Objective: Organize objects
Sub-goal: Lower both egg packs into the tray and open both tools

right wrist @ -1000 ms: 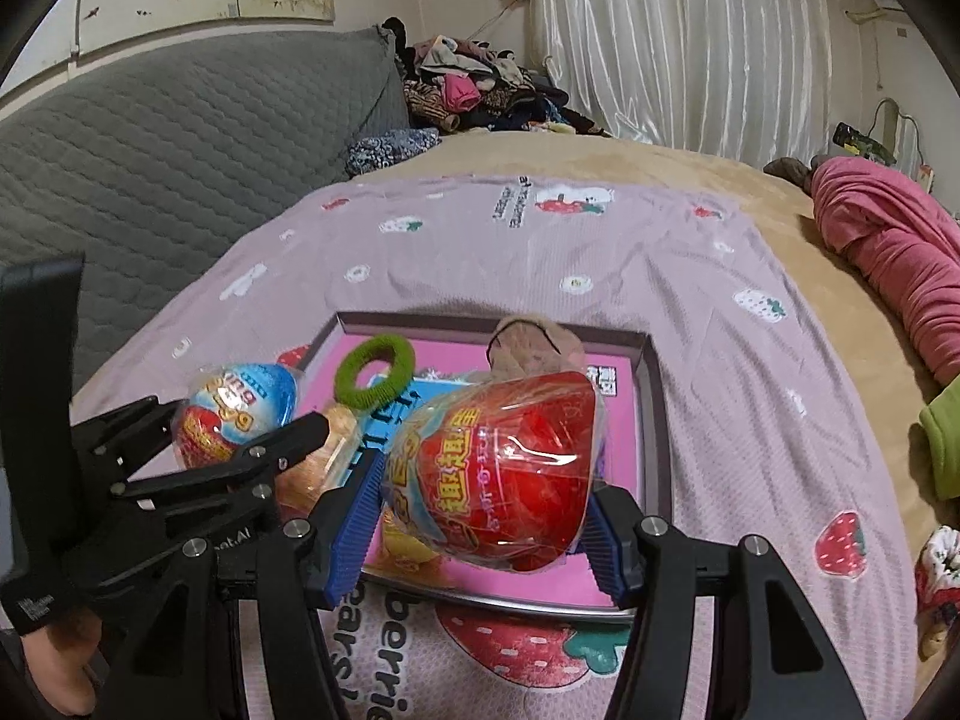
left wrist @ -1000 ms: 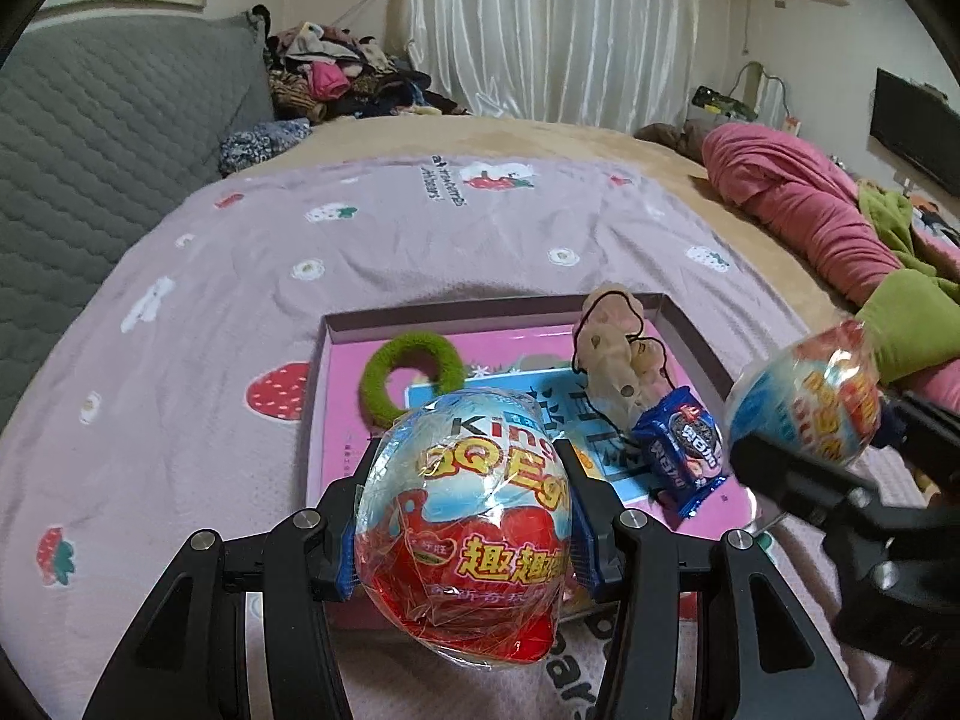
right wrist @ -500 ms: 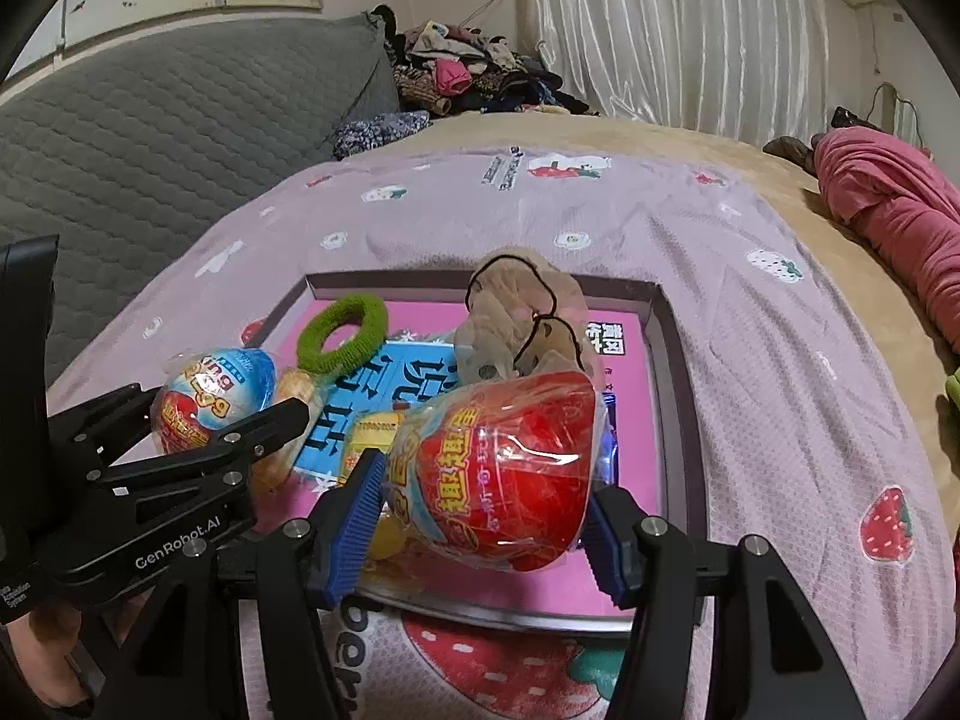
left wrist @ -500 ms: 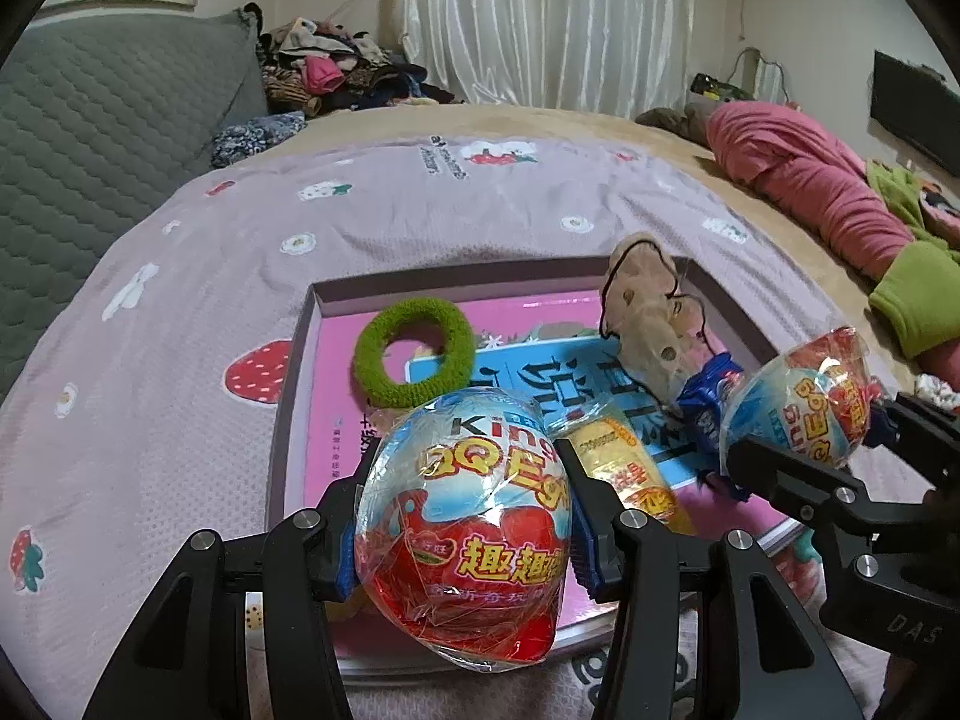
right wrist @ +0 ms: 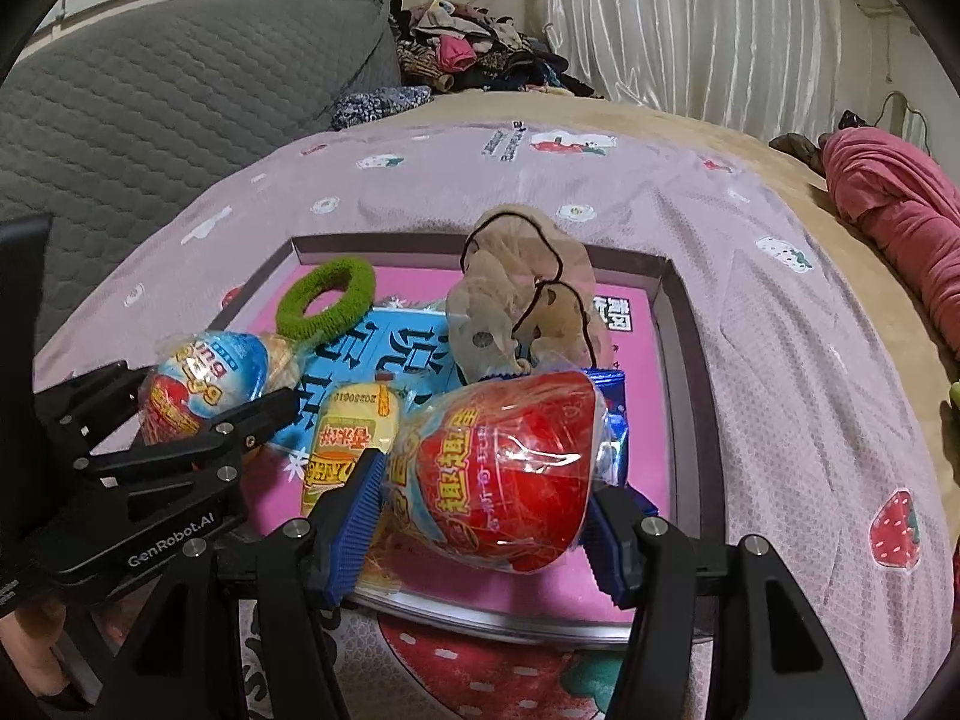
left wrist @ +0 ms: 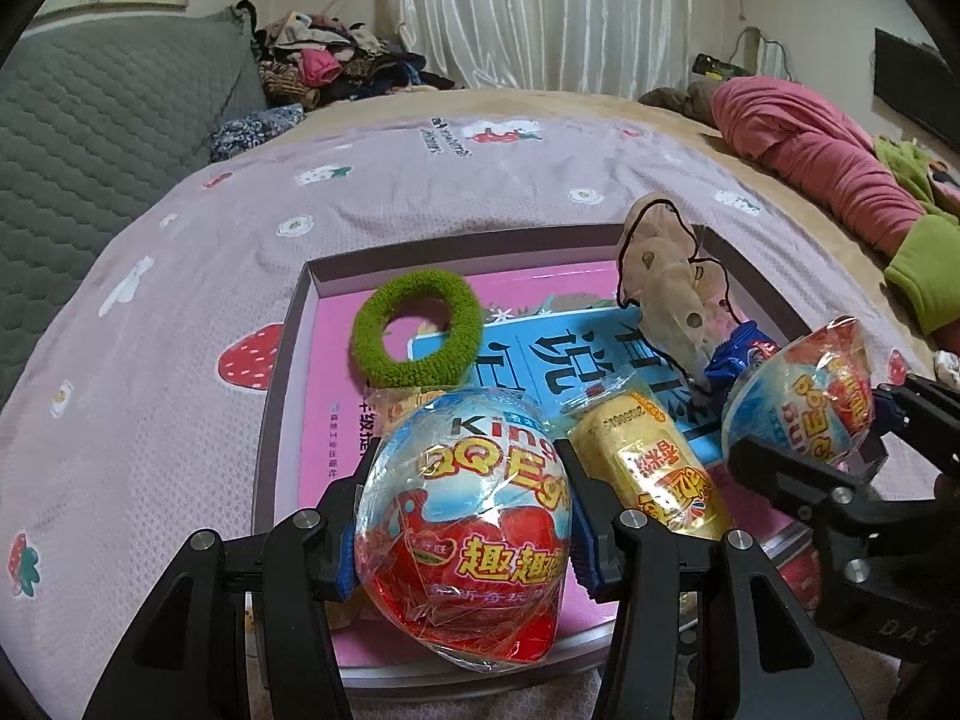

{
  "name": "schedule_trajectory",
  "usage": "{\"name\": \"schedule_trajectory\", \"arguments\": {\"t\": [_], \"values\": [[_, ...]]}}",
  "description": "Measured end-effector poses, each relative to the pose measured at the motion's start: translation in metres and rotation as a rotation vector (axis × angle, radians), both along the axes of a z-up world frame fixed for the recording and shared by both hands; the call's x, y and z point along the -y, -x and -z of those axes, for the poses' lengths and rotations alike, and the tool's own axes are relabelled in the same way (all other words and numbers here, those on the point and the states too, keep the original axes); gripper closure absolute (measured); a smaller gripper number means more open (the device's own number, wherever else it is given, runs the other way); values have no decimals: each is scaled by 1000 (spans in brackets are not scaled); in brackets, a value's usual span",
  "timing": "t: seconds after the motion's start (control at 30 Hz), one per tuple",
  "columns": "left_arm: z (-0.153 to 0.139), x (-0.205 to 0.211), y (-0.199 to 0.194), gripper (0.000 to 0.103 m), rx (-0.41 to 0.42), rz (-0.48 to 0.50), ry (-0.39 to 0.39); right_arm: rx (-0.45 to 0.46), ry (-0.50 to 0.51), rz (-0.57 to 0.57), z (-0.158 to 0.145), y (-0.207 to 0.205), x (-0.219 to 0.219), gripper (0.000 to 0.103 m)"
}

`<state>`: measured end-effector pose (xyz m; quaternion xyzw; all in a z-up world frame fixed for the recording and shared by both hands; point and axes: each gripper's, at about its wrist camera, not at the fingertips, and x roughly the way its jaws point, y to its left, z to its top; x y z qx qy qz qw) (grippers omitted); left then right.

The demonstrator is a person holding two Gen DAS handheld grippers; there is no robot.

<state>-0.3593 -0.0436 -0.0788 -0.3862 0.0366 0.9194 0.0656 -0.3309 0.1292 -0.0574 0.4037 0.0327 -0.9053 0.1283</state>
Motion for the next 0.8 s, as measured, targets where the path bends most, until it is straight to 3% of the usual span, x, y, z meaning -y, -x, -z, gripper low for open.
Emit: {"name": "schedule_trajectory", "arguments": {"t": [0.43,0.63,0.73,0.8], "values": [[2,-3,3,48,-17,0,25,3,-39,-2,5,3,3,43],[4,-6,3,42,-22,-4,46,3,-43,-2,5,3,3,43],[9,-5,6,31,2,-8,47,5,-45,-3,5,4,3,43],[13,-3,8,31,13,-6,38,4,-43,-2,5,4,4,43]]}}
